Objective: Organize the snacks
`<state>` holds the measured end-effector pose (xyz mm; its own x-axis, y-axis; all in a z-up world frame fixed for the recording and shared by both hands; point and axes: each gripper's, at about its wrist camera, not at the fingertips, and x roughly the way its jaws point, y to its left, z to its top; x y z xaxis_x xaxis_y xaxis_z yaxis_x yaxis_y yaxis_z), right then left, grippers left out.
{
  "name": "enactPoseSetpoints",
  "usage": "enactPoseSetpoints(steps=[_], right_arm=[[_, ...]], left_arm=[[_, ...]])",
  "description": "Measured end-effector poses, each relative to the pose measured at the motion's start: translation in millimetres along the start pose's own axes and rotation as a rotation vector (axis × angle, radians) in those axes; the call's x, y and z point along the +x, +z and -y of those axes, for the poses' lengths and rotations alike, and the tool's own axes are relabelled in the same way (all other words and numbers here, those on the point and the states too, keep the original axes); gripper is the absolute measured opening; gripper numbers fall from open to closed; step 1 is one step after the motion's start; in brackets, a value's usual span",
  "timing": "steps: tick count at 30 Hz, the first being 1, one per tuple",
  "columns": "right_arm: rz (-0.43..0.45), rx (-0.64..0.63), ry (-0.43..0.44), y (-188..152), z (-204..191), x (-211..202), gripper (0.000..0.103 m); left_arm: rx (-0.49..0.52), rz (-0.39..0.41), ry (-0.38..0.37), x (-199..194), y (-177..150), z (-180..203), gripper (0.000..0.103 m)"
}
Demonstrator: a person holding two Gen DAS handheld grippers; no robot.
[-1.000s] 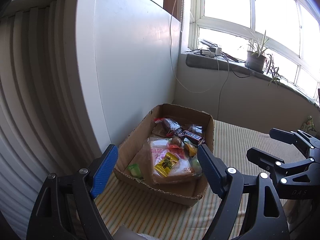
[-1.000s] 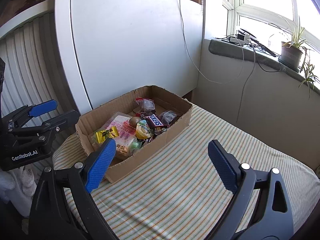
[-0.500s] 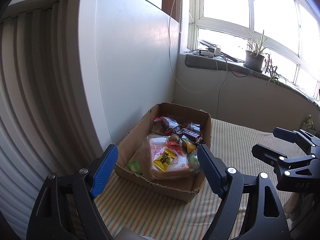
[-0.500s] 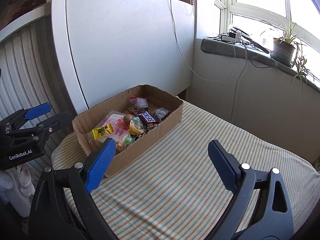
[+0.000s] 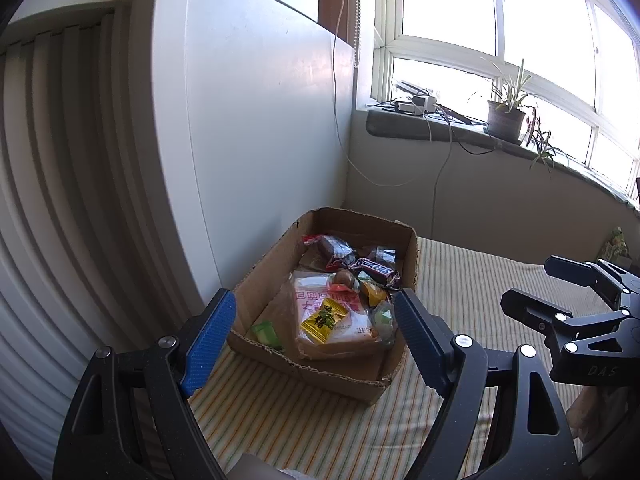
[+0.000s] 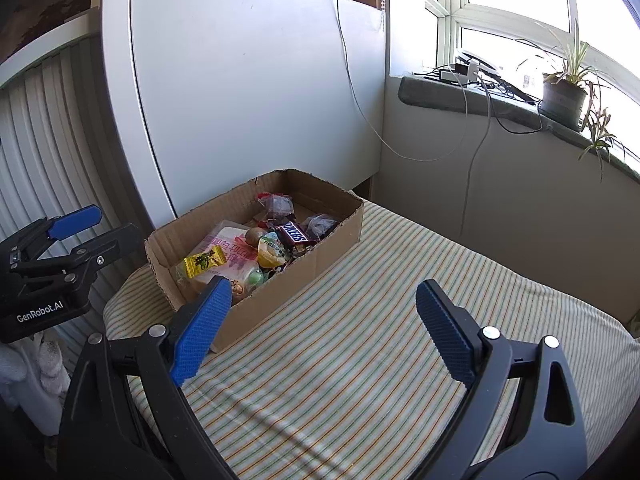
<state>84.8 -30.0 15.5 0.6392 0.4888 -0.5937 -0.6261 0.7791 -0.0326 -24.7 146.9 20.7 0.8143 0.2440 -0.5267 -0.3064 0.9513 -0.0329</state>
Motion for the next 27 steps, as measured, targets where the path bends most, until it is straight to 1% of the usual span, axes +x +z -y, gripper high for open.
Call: enactPoseSetpoints(steps=[27], right_arm=[[-0.002,0.005,-0.008,-3.4,-0.8,-2.4,0.096]], left_arm=[[0.008,0.008,0.014,-1.8,-0.7,1.6,0.082]])
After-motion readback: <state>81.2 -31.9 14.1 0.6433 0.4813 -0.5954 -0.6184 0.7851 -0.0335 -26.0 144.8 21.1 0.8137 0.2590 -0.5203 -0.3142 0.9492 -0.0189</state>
